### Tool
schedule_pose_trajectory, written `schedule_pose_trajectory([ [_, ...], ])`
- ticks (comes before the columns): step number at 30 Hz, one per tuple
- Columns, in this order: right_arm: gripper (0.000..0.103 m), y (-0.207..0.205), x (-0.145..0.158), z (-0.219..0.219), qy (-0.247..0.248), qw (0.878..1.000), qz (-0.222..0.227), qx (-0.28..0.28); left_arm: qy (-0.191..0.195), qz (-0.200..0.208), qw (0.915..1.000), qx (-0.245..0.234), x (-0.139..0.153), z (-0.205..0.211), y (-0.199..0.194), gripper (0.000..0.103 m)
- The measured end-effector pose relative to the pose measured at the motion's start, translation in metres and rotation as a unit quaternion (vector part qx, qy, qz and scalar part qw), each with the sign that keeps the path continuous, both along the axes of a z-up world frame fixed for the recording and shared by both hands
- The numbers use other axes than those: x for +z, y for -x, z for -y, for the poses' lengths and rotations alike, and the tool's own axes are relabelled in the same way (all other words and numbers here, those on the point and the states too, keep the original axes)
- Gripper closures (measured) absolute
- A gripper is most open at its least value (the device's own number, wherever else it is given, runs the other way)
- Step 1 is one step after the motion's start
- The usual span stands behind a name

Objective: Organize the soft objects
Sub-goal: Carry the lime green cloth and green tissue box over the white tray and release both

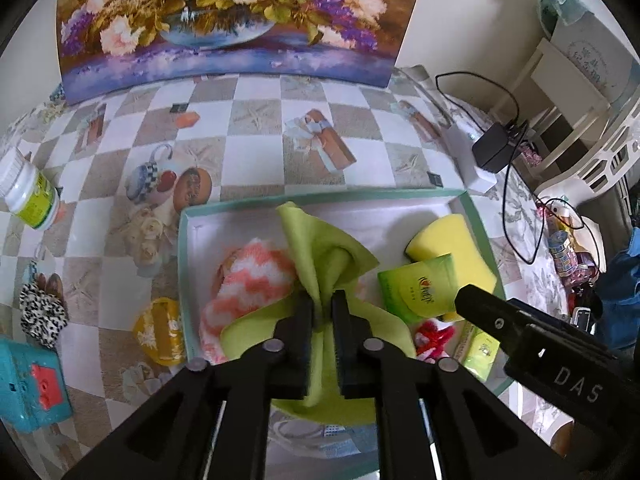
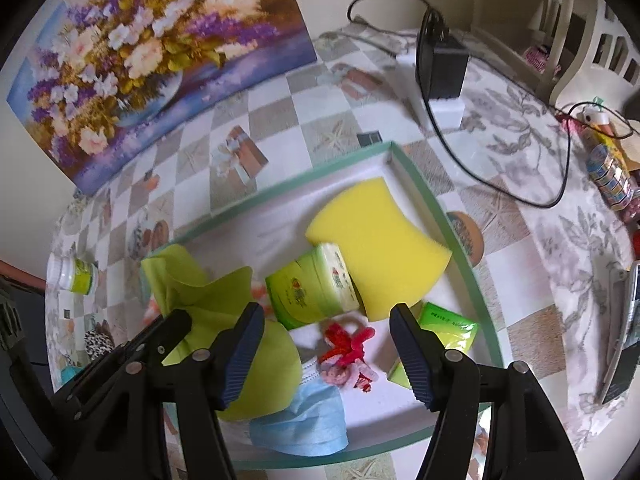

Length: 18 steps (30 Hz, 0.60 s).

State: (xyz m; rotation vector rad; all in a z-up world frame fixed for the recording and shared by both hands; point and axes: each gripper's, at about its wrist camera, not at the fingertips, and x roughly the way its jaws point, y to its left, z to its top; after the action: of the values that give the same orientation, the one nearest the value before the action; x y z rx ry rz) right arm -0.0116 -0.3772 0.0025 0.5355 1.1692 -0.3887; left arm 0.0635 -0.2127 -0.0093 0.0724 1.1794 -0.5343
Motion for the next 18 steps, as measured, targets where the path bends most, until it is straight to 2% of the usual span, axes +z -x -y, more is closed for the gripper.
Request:
schedule_pose_trajectory([
  [2,0.034,0.003,0.009,0.0,0.004,1.0,0.01,-0.002,0.001,0.006,1.0,0.0,0.007,-0.002,0.001,0.072],
  [3,0.034,0.004,0.013,0.0,0.007,1.0,0.014,-0.003,0.002,0.01,1.0,0.0,0.01,-0.002,0.002,0.069],
  [8,0.034,0.007,0.031,-0.001,0.019,0.999,0.03,-0.007,0.012,0.025,0.9996,0.001,0.028,-0.007,0.006,0.068],
  [12,0.034,0.009,0.039,0.0,0.023,0.999,0.037,-0.007,0.009,0.041,0.9989,0.022,0.04,-0.019,0.004,0.048],
  [14,0.033,0.01,0.04,0.0,0.023,0.999,0.038,-0.009,-0.001,0.048,0.9981,0.038,0.044,-0.027,0.0,0.043],
  [16,0.026,0.01,0.039,0.0,0.023,0.999,0.035,-0.009,-0.012,0.054,0.997,0.054,0.047,-0.036,-0.004,0.035],
  [18,0.022,0.009,0.038,-0.001,0.027,0.999,0.029,-0.007,-0.026,0.061,0.9951,0.073,0.048,-0.046,-0.009,0.029],
])
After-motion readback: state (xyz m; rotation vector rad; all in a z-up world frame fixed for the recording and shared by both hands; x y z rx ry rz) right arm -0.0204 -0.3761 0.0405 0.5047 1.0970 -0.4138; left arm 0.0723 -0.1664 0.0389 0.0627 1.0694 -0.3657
